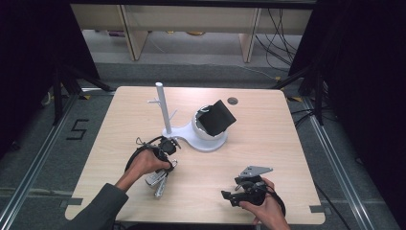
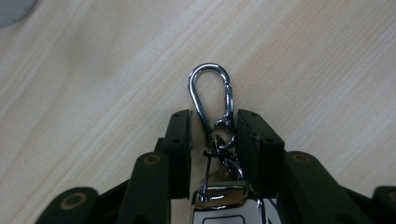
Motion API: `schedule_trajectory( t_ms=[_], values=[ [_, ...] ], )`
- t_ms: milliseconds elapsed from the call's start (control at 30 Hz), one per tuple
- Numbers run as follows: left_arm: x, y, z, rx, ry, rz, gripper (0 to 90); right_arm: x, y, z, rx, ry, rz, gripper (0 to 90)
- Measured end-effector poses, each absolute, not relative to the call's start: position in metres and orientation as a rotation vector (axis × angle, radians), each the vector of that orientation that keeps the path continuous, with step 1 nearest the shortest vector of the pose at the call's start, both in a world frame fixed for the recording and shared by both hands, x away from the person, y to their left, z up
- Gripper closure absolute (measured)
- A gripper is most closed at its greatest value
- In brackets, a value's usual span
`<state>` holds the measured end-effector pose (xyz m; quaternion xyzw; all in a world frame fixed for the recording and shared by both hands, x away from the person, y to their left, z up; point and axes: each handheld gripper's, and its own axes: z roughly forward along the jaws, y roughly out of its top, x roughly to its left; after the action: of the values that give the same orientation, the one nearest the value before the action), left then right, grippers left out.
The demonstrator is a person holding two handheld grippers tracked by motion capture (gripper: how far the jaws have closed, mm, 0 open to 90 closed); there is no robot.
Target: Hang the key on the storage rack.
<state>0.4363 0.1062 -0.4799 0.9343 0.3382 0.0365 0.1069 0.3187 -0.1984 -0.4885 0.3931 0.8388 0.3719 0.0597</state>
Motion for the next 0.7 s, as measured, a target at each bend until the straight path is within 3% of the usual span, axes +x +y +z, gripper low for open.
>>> schedule_trajectory(
  t_ms=[400,700],
  values=[
    [0.451,0.092,-0.478,2.902,0.958,0.039,72.6,0.318,-0.198,-0.489,1.2,2.551,1.123,25.7],
    [0.447,0.088,-0.478,2.92,0.918,0.048,74.8,0.319,-0.198,-0.491,1.211,2.53,1.143,25.7]
  ],
)
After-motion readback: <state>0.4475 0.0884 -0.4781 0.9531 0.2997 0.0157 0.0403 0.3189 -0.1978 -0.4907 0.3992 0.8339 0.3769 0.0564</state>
